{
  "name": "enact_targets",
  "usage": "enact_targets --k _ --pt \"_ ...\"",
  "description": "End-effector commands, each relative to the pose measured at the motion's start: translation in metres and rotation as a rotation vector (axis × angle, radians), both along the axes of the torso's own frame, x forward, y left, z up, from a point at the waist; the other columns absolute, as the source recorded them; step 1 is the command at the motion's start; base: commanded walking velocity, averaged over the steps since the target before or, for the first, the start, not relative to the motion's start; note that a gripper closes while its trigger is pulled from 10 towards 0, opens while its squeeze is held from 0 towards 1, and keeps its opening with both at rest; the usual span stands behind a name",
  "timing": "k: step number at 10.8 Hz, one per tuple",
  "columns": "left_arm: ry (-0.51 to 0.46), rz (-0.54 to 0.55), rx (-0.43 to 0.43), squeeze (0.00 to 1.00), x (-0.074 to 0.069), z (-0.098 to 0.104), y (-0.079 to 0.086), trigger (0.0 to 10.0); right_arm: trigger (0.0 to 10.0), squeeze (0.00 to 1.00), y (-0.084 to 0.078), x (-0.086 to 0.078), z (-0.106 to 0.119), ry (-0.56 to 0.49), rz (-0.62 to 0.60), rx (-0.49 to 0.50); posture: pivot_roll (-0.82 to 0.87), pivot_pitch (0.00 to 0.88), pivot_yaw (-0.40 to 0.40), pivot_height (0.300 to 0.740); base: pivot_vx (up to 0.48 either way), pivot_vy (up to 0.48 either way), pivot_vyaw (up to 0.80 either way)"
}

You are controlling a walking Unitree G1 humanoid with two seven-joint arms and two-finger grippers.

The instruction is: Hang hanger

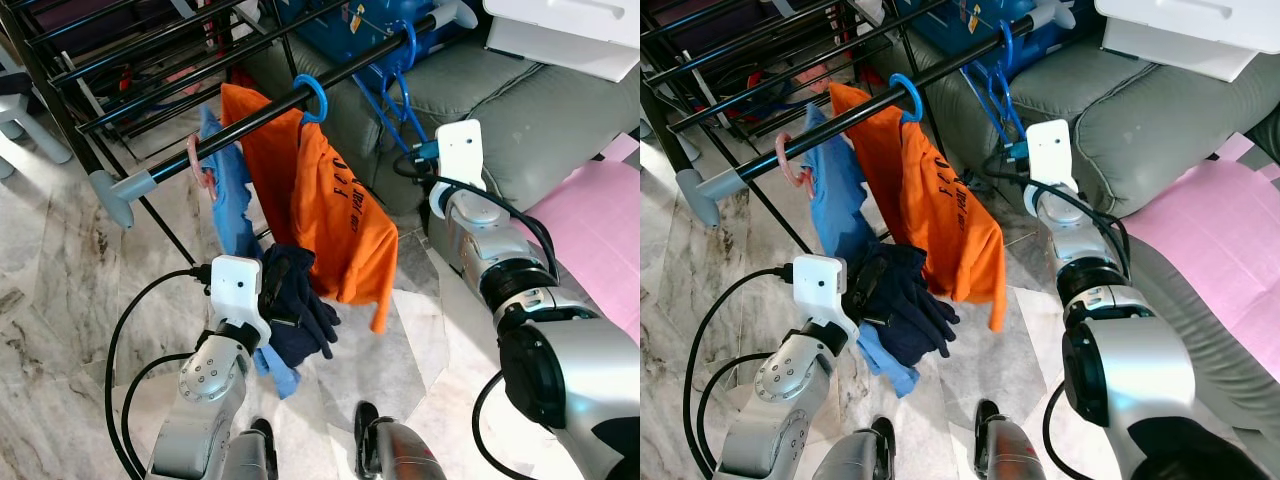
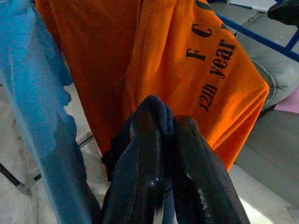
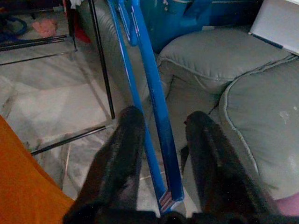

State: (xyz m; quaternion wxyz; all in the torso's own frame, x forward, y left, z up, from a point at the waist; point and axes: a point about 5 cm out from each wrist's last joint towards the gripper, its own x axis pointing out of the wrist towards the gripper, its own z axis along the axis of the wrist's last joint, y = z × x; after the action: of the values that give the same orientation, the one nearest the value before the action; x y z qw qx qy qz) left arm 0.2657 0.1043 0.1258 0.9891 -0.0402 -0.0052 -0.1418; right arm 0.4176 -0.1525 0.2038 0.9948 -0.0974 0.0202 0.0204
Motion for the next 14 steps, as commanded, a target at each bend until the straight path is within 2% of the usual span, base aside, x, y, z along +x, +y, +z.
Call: enact_targets --k 1,2,3,5,11,14 --pt "-0.017 -0.001 -0.002 0.0 -0.001 0.005 0.002 10.0 0.8 0.0 0.002 0.001 0.002 0.002 0.002 0.008 -0.02 0.312 0.037 0.74 0.0 0.0 0.0" --pt "-0.017 -0.001 0.0 0.0 -0.001 0.004 0.002 10.0 0.7 0.0 0.001 0.001 0.003 0.0 0.001 -0.002 -0.01 0.308 0.038 0.74 0.0 0.0 0.0" --pt "-0.016 -0.001 0.001 0.0 -0.001 0.004 0.002 10.0 0.0 0.0 0.001 0.001 0.003 -0.001 -0.001 -0.004 -0.01 0.304 0.037 0.74 0.0 0.0 0.0" --pt "-0.015 0.0 0.002 0.0 0.0 0.004 0.002 10.0 0.2 0.0 -0.001 0.001 0.003 -0.001 -0.005 -0.009 -0.01 0.302 0.036 0.74 0.0 0.0 0.0" --pt "-0.007 -0.002 0.004 0.0 0.0 0.002 0.0 10.0 0.0 0.0 -0.003 0.0 0.002 -0.014 0.005 -0.018 -0.02 0.304 0.033 0.74 0.0 0.0 0.0" --pt "-0.005 -0.001 0.008 0.0 0.0 0.002 0.0 10.0 0.1 0.0 0.008 -0.001 -0.001 -0.022 0.087 -0.016 -0.02 0.303 0.033 0.74 0.0 0.0 0.0"
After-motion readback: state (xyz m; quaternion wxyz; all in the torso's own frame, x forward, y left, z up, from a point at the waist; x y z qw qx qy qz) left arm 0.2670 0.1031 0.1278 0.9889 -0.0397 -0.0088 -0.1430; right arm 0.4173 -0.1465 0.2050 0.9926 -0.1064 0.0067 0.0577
